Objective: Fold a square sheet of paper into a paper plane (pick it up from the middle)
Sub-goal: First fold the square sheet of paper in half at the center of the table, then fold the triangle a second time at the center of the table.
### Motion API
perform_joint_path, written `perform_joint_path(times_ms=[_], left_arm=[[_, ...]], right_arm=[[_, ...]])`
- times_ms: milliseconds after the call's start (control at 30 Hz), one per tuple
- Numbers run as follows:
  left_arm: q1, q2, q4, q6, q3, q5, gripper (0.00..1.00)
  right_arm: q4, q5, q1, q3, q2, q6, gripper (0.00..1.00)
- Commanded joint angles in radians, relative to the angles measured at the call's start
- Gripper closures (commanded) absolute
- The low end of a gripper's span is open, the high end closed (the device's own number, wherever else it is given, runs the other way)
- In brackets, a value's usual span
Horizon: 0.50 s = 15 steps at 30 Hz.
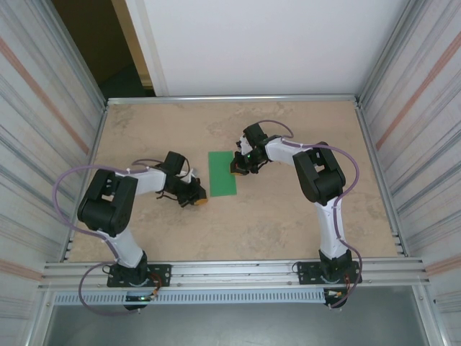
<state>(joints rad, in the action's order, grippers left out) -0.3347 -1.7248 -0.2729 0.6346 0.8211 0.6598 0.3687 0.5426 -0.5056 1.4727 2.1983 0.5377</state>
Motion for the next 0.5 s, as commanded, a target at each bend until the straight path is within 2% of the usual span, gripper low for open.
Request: perform_joint_path(times_ms=[0,100,300,400,467], left_arm=[[0.003,0.048,-0.042,0.038,0.072,-0.007,1.00],[-0.002,0.051,0.006,0.070,0.124,-0.009,0.98],[-0.021,-0.017,0.109,0.116,0.198,-0.021,0.88],[-0.042,-0.067,0.128,0.110,0.242,-0.017,0.86],[-0.052,-0.103,0.133,0.110,0.274,-0.011,0.84]], right_arm=[[0.277,-0.199,-0.010,-0.083,0.119,-0.010,1.00],[0.267,-0.151,-0.012,-0.053,0.046,0.014,0.96],[0.159,-0.009,-0.004,0.021,-0.105,0.111,0.78],[0.093,0.002,-0.003,-0.026,-0.183,0.158,0.67],[0.044,-0.017,0.000,-0.103,-0.241,0.186,0.63]])
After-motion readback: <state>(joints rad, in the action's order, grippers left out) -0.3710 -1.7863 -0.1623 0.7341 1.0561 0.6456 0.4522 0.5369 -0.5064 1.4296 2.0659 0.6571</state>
